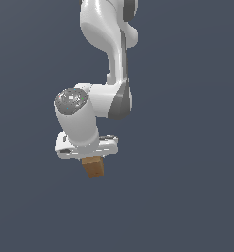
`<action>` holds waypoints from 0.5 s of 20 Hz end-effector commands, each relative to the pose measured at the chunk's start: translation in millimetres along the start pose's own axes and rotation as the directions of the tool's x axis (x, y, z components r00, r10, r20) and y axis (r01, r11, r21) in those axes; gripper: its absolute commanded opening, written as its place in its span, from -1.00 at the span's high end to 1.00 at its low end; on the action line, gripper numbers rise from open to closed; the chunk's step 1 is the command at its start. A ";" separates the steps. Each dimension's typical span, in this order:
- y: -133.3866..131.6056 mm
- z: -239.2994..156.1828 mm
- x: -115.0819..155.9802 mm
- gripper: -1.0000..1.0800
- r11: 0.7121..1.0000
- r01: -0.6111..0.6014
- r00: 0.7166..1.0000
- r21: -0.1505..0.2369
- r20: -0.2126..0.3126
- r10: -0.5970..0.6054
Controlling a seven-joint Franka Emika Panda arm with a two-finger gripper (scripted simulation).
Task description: Pick up the object and move it to a goal position.
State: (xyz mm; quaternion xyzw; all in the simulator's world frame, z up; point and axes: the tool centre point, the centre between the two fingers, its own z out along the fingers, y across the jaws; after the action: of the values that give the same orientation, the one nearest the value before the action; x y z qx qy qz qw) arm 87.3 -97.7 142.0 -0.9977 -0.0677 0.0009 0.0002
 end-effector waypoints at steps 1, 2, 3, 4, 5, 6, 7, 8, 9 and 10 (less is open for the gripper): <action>0.5 -1.8 -0.1 1.00 1.000 0.000 1.000 0.000 0.000 0.000; 1.2 -3.8 -0.4 1.00 1.000 0.000 1.000 0.000 0.000 0.000; 2.2 -6.7 -0.8 1.00 1.000 0.000 1.000 0.000 0.000 0.000; 3.5 -10.4 -1.3 1.00 1.000 0.000 1.000 0.000 0.000 0.000; 5.1 -14.8 -1.8 1.00 1.000 0.000 1.000 0.000 0.000 0.000; 6.9 -20.0 -2.5 1.00 1.000 0.000 1.000 0.000 0.000 0.000; 9.0 -25.8 -3.2 1.00 1.000 0.000 1.000 0.000 0.000 0.000; 11.3 -32.3 -4.0 1.00 1.000 0.000 1.000 0.000 0.000 0.000; 13.8 -39.9 -4.9 1.00 1.000 0.000 1.000 0.000 -0.001 0.000; 16.5 -47.6 -5.8 1.00 1.000 0.000 1.000 0.000 -0.001 0.000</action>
State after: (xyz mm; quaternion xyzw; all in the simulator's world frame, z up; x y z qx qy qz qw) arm 81.8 -110.1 171.7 -0.9977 -0.0681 0.0067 0.0016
